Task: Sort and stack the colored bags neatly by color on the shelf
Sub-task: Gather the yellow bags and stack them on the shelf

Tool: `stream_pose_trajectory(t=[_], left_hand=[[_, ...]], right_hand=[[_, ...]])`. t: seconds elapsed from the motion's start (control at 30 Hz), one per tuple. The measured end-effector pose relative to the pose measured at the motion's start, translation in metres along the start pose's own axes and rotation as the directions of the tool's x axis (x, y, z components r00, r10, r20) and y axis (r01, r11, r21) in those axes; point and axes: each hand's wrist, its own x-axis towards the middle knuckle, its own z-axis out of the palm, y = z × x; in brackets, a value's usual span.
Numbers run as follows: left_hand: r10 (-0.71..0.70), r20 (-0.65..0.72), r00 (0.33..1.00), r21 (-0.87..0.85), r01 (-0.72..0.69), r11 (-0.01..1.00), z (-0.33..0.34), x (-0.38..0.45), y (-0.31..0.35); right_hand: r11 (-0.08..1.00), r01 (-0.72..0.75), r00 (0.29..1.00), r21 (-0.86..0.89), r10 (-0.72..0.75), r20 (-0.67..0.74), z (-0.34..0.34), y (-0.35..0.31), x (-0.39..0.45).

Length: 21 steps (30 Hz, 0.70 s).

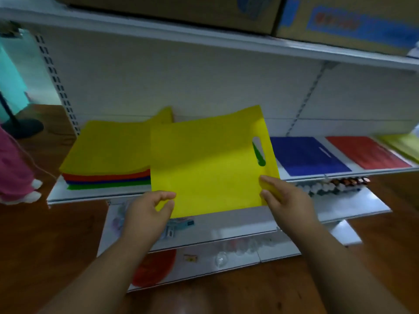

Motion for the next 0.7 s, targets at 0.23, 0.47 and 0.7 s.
stream_pose_trajectory(t=[0.23, 0.47, 0.7], left_hand=[[0.312, 0.181, 0.933, 0.186, -0.344, 0.92, 0.097, -0.01, 0.068], [0.44, 0.299, 0.847, 0.154, -0.497, 0.854, 0.266, -0.06, 0.167], [0.53, 0.368, 0.764, 0.116, -0.603, 0.789, 0.4, -0.08, 0.266]], right_hand=[[0.98, -0.199, 0.966, -0.03, 0.19, -0.174, -0.064, 0.108, -0.07], [0.922, -0.387, 0.858, -0.022, 0.351, -0.376, -0.169, 0.252, -0.14], [0.876, -0.482, 0.785, 0.007, 0.435, -0.442, -0.252, 0.375, -0.164]])
